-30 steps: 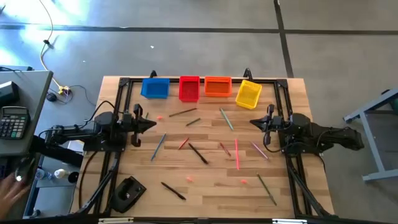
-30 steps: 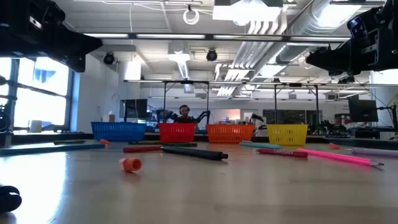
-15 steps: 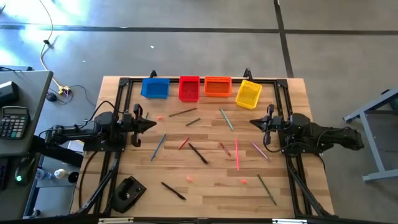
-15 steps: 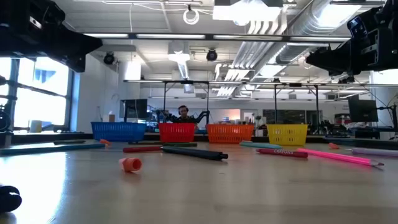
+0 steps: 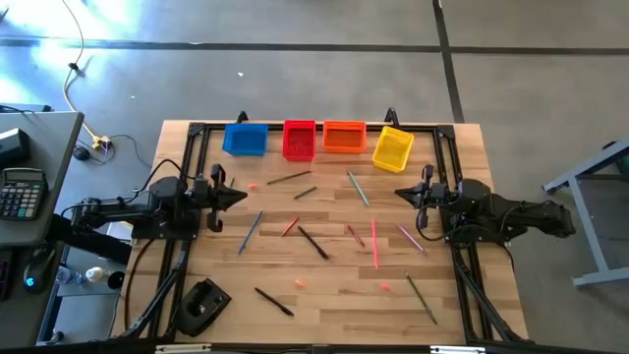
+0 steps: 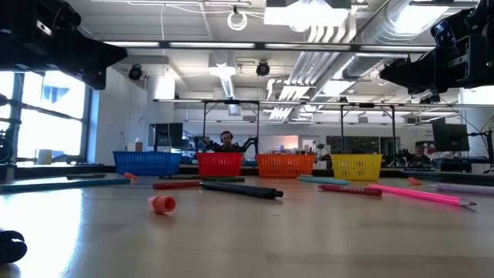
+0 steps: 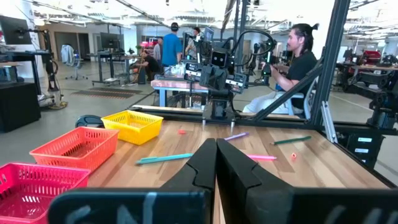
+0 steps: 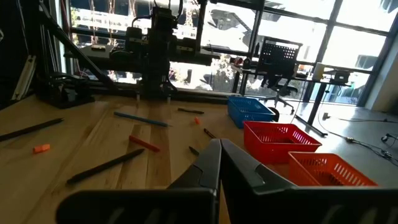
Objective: Sort crayons/erasers/pens/pencils in bins
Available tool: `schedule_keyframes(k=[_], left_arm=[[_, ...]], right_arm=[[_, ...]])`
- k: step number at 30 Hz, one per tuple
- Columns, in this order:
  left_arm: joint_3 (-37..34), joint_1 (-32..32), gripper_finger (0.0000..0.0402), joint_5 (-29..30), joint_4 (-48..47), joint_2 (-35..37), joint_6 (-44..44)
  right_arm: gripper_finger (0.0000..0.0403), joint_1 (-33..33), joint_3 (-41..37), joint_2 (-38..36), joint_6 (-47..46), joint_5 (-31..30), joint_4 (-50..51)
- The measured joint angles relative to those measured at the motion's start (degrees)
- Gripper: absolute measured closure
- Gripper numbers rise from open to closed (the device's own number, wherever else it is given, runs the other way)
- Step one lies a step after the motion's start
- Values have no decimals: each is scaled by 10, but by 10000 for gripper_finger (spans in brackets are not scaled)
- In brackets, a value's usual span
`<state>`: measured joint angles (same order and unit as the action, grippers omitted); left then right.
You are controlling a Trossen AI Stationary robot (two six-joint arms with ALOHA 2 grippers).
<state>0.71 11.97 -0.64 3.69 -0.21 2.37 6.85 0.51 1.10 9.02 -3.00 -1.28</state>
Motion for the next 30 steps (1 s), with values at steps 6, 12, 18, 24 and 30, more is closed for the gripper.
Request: schedule_keyframes(k=[6, 12, 18, 24, 30], left_arm=[[0, 0, 401, 0, 0, 0, 0], [0, 0, 401, 0, 0, 0, 0], [0, 0, 401, 0, 0, 0, 0], [0, 0, 401, 0, 0, 0, 0], [0, 0, 401, 0, 0, 0, 0]], right_arm=[[402, 0, 0, 0, 0, 0, 0], [402, 0, 0, 0, 0, 0, 0], [402, 0, 0, 0, 0, 0, 0], [402, 1, 0, 0, 85, -11, -12], [402, 1, 0, 1, 105, -21, -23]])
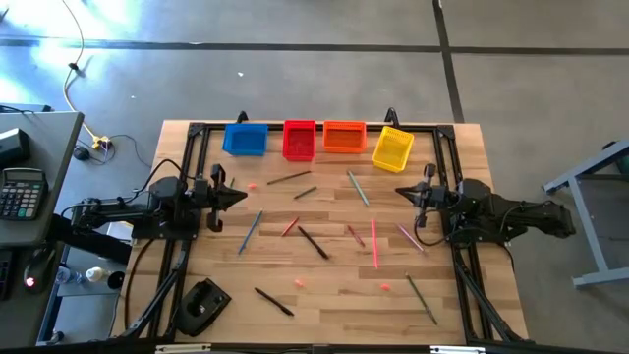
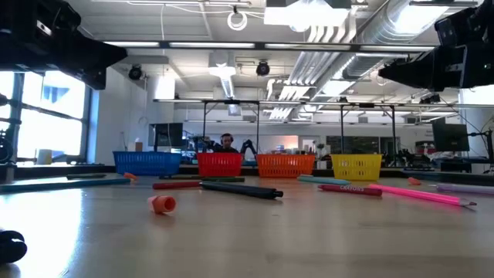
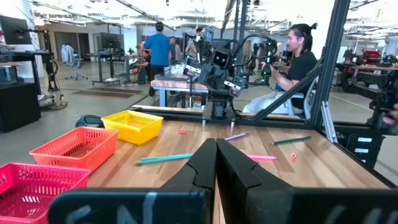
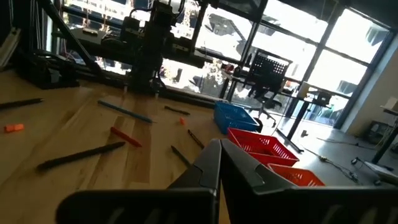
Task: Sort crayons/erasers/pens/pencils in bins
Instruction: Put the pink colored pencil into the yellow bin
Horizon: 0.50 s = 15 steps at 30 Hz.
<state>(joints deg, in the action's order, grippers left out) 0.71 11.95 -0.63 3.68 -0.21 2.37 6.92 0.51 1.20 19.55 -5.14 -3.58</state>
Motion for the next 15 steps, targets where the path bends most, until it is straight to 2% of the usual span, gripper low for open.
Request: schedule_keyframes(k=[2, 6, 11, 13, 15], left_arm=[[0, 0, 401, 0, 0, 0, 0], [0, 0, 401, 0, 0, 0, 0], [0, 0, 401, 0, 0, 0, 0], [0, 0, 401, 0, 0, 0, 0], [0, 0, 401, 0, 0, 0, 0]], right_arm=[[402, 2, 1, 1, -10, -23, -49], [402, 1, 1, 1, -113, -21, -138], [402, 1, 2, 10, -133, -18, -232], [402, 1, 13, 23, -136, -10, -225], [402, 1, 37, 45, -138, 11, -177]])
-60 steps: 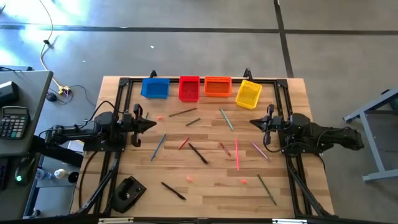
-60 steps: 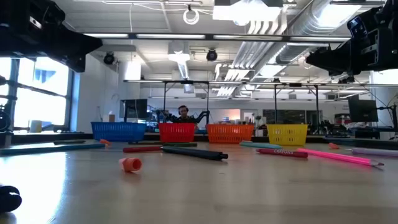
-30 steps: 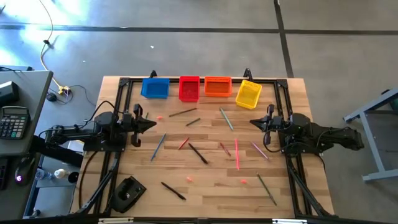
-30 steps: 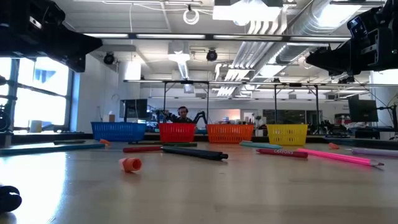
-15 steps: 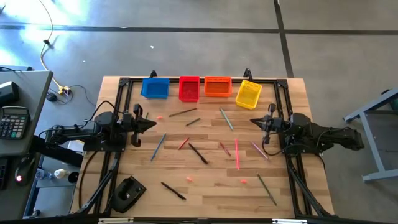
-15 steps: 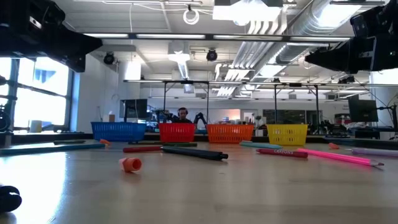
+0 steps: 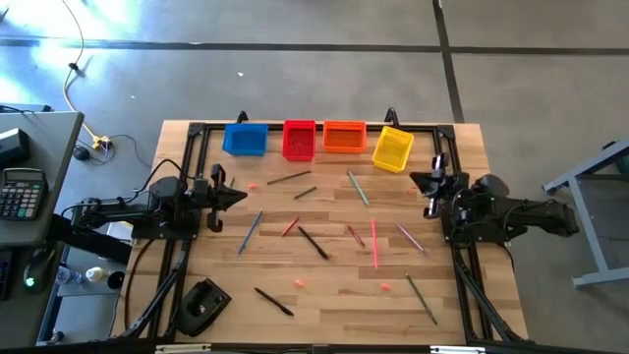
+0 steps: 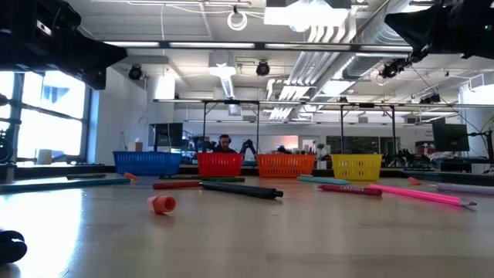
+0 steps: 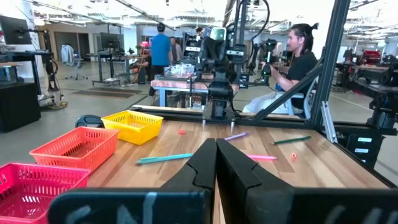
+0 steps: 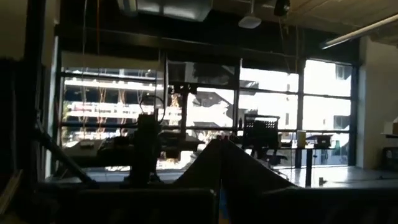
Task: Sort crayons/erasers/pens/pencils in bins
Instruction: Put the pink colored pencil into the yellow bin
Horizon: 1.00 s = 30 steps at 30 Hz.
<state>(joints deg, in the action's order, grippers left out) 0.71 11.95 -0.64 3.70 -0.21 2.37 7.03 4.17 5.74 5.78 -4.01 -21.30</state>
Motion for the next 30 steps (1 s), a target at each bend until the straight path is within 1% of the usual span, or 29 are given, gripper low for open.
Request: schedule_keyframes(k=[2, 5, 8, 12, 16, 20, 25, 28, 30], left_arm=[[0, 0, 401, 0, 0, 0, 0], [0, 0, 401, 0, 0, 0, 0], [0, 0, 401, 0, 0, 0, 0], [0, 0, 401, 0, 0, 0, 0], [0, 0, 401, 0, 0, 0, 0], [0, 0, 401, 0, 0, 0, 0], [0, 0, 401, 0, 0, 0, 0], [0, 0, 401, 0, 0, 0, 0], [0, 0, 401, 0, 0, 0, 0]], right_arm=[[402, -1, 28, 37, -13, -15, 58], [402, 0, 74, 106, -27, -68, 121], [403, -1, 118, 181, -53, -91, 187], [403, -1, 167, 271, -101, -107, 270], [403, -1, 211, 338, -164, -108, 346], [403, -17, 246, 390, -222, -109, 388], [403, -52, 284, 452, -287, -114, 397], [403, -75, 310, 489, -330, -129, 419], [403, -95, 326, 513, -343, -156, 436]])
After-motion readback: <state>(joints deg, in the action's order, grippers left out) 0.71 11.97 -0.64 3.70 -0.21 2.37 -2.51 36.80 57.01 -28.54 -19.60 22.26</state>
